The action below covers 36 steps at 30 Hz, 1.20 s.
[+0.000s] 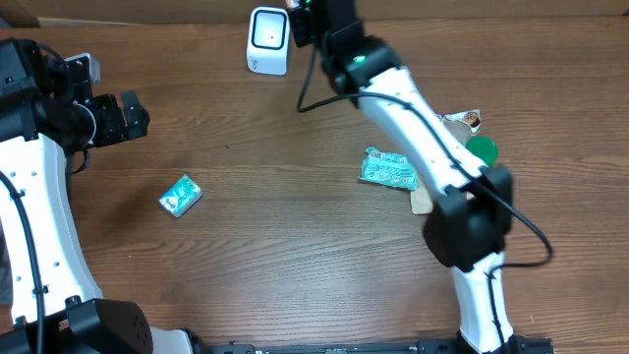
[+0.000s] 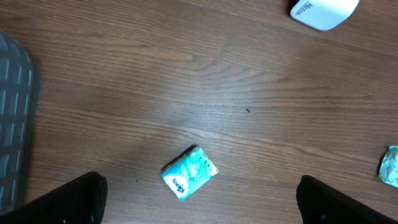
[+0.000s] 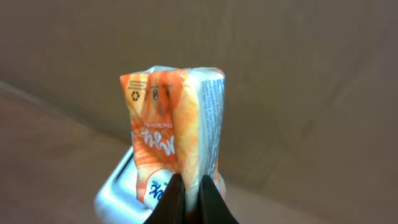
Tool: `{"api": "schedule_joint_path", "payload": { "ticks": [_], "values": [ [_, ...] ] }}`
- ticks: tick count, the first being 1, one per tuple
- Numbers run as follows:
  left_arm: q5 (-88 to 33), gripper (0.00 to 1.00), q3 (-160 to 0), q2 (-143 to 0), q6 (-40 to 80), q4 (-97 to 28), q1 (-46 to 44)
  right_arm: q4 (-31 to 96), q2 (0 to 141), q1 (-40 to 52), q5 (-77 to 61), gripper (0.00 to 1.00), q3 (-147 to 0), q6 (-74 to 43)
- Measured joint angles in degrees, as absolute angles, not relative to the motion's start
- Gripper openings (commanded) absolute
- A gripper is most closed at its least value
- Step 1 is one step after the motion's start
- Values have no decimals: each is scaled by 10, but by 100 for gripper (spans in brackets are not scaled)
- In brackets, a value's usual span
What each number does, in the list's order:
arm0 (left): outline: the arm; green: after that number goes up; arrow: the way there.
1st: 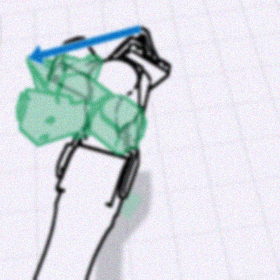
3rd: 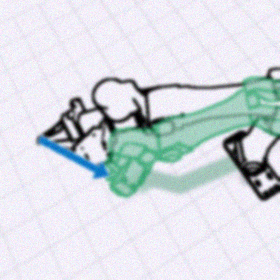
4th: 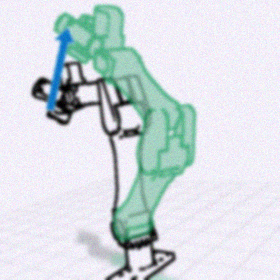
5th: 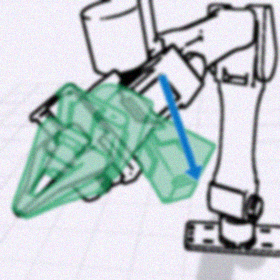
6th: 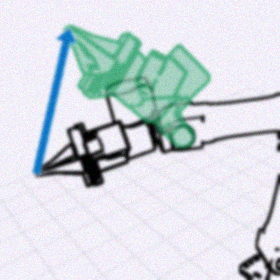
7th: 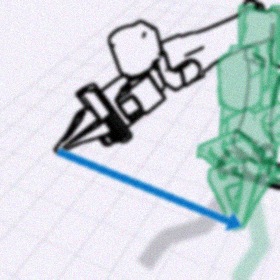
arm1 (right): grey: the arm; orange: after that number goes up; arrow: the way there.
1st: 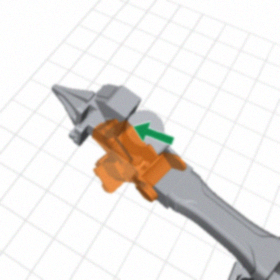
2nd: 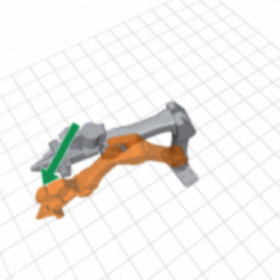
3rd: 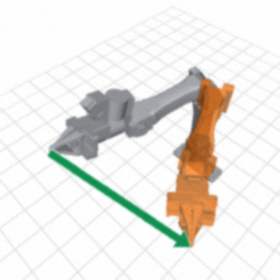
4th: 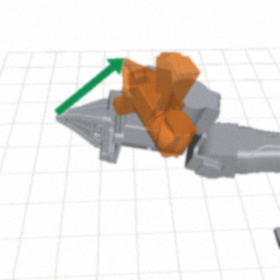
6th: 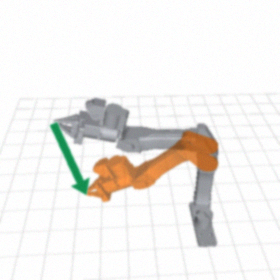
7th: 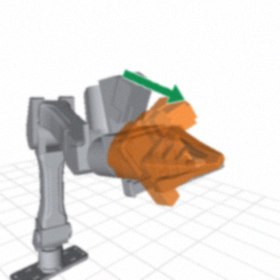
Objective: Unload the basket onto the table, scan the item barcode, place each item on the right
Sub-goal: 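Hold the orange tissue pack in front of the white scanner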
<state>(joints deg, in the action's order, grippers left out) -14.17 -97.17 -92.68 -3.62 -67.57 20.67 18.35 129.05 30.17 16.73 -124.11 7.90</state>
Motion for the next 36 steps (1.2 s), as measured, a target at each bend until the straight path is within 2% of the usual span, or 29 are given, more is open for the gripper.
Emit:
{"api": "schedule_joint_path", "payload": {
  "ticks": [7,18,24,36],
  "values": [
    [-142,100,-972,-927,-36,-677,207,23,1366,311,214,4,-1241,292],
    [-142,100,-972,-927,-36,-676,207,-22,1450,312,183,4,-1241,503],
    [-142,100,-972,-927,-36,-676,207,-30,1471,318,168,4,-1241,553],
    [-142,100,-972,-927,-36,-676,207,-38,1471,325,150,4,-1241,571]
  ]
}}
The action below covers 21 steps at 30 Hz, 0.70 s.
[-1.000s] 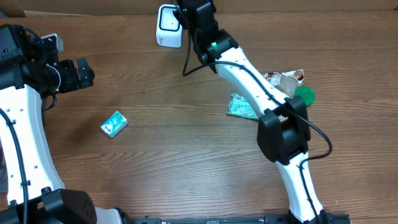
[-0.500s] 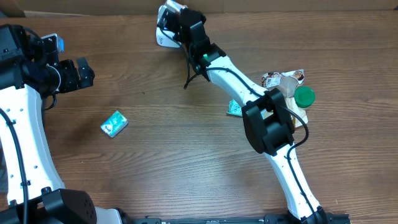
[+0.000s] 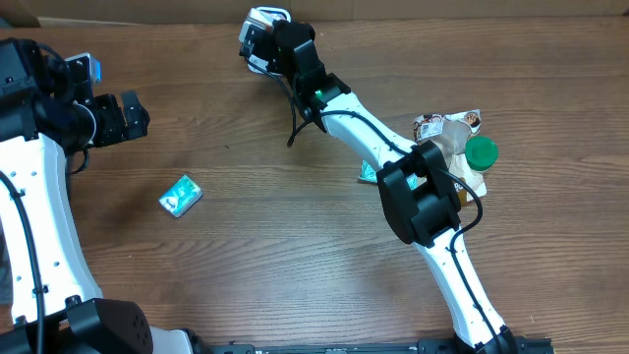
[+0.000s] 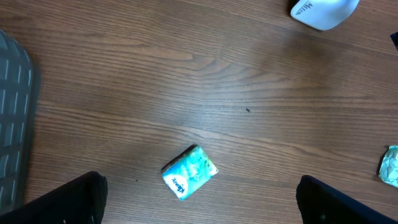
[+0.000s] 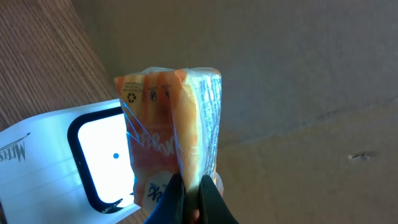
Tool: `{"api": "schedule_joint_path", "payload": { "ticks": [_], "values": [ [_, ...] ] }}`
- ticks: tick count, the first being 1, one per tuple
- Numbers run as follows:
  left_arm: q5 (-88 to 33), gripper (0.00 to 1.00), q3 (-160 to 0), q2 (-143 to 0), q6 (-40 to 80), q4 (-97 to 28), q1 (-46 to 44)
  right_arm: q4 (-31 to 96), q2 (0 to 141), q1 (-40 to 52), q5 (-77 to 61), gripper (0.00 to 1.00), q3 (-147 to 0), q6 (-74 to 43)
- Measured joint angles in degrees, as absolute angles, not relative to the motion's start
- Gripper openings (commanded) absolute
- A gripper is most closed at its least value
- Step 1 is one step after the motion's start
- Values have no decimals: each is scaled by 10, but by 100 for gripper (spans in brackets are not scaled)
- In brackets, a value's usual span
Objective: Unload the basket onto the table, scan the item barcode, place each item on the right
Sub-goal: 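Hold the orange tissue pack in front of the white scanner, then carry the orange pack right and release it on the wipes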
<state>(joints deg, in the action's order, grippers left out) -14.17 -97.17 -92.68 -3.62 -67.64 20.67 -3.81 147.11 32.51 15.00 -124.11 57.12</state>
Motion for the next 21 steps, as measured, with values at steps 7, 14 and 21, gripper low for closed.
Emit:
{"api": "schedule_joint_path", "payload": {
  "ticks": [7,14,21],
  "values": [
    [-142,100,-972,-927,-36,-677,207,-31,1471,331,155,4,-1241,550],
    [-142,100,-972,-927,-36,-677,207,86,1435,332,158,4,-1240,446],
    [-142,100,-972,-927,-36,-677,207,326,1261,331,122,4,-1240,218]
  ]
}}
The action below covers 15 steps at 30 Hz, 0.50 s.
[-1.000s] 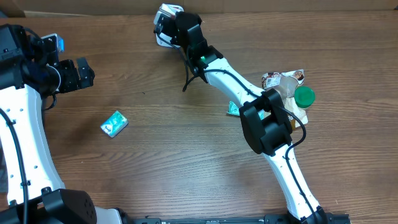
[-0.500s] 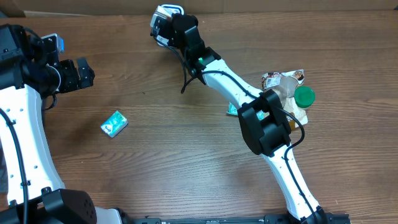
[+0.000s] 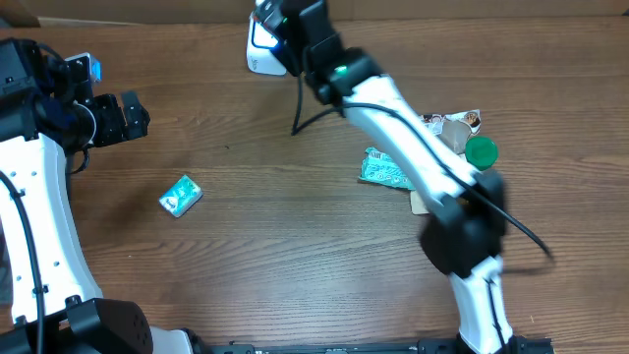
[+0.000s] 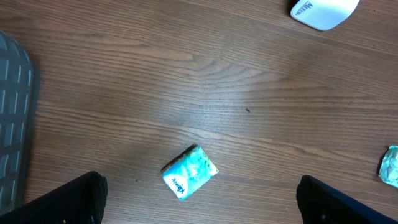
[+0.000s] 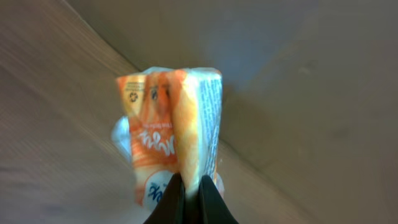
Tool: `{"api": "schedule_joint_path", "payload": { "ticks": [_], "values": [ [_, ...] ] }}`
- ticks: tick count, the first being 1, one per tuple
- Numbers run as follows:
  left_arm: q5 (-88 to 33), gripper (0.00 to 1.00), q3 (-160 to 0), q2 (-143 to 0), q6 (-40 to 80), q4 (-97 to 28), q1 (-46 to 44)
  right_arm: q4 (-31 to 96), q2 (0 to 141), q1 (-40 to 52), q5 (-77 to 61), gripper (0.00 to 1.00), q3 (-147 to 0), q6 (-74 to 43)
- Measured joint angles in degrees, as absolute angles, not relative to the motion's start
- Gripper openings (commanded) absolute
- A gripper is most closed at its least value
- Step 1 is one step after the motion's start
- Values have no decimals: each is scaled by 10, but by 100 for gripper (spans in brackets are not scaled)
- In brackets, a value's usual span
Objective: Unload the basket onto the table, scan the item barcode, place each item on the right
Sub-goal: 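Carry the orange pack right and release it on the wipes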
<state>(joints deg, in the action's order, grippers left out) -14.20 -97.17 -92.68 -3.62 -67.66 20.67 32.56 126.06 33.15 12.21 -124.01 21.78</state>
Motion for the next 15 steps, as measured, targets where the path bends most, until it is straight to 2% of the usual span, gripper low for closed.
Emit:
{"api": "schedule_joint_path", "payload": {
  "ticks": [7,15],
  "values": [
    [-142,100,-972,-927,-36,-676,207,591,1088,316,57,4,-1249,9],
    [-142,100,-972,-927,-36,-676,207,812,1089,247,13,4,-1235,-116]
  ]
}}
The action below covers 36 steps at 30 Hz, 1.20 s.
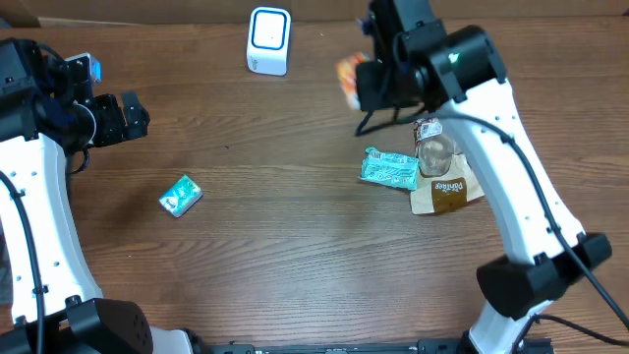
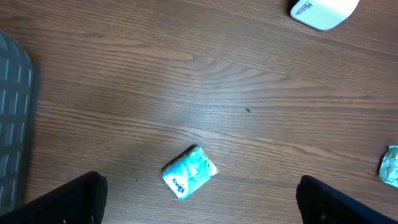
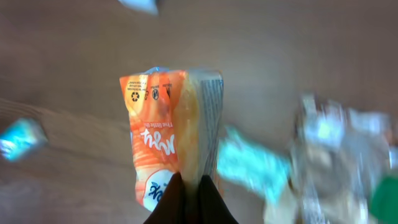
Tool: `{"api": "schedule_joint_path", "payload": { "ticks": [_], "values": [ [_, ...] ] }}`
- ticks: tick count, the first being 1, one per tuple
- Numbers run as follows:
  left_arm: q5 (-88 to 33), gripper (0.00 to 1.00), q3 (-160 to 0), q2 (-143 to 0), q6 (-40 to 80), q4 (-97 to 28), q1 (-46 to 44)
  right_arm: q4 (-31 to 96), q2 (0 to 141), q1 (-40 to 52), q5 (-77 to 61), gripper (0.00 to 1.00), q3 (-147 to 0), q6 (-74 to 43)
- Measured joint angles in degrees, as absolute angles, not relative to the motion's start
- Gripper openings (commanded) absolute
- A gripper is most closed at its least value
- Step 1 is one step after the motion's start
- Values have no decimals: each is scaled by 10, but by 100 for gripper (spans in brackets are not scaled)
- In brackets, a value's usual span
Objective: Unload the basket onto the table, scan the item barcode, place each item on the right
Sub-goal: 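Carry the orange pack right and release it on the wipes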
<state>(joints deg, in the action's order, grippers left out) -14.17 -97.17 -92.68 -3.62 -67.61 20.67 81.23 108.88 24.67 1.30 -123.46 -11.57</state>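
An orange and white packet (image 3: 171, 146) is pinched between the jaws of my right gripper (image 3: 189, 193), which is shut on it. In the overhead view the packet (image 1: 349, 71) hangs blurred above the table, right of the white scanner (image 1: 268, 40). The scanner (image 2: 323, 10) also shows at the top right of the left wrist view. My left gripper (image 2: 200, 202) is open at the far left, high above the table, with nothing between its dark fingers (image 2: 65, 200).
A small blue tissue pack (image 1: 180, 195) lies left of centre. A teal packet (image 1: 390, 168), a brown pouch (image 1: 447, 193) and a clear wrapper (image 1: 433, 144) lie under my right arm. A cardboard wall runs along the back edge.
My right gripper has moved with the orange packet from in front of the scanner to the right, over the middle of the table. The left arm has not moved.
My right gripper held the orange packet up near the scanner at the back. Then the packet was right before the scanner's lit window. Then it was still by the scanner, and now it is carried away to the right. The left arm stayed still throughout.
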Motion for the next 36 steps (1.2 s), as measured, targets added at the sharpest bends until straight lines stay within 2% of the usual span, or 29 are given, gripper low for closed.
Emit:
{"api": "schedule_joint_path", "payload": {
  "ticks": [7,17,18,20,25,28,36],
  "values": [
    [-142,100,-972,-927,-36,-676,207,809,1106,197,3,4,-1112,-143],
    [-142,100,-972,-927,-36,-676,207,688,1110,146,-30,4,-941,-150],
    [-142,100,-972,-927,-36,-676,207,678,1110,142,-35,10,-929,-150],
    [-142,100,-972,-927,-36,-676,207,660,1110,135,-41,42,-908,-157],
    [-142,100,-972,-927,-36,-676,207,646,1111,124,-48,70,-885,-158],
    [-142,100,-972,-927,-36,-676,207,649,1111,124,-52,75,-887,-157],
    [-142,100,-972,-927,-36,-676,207,669,1112,132,-92,73,-973,-142]
  ]
}}
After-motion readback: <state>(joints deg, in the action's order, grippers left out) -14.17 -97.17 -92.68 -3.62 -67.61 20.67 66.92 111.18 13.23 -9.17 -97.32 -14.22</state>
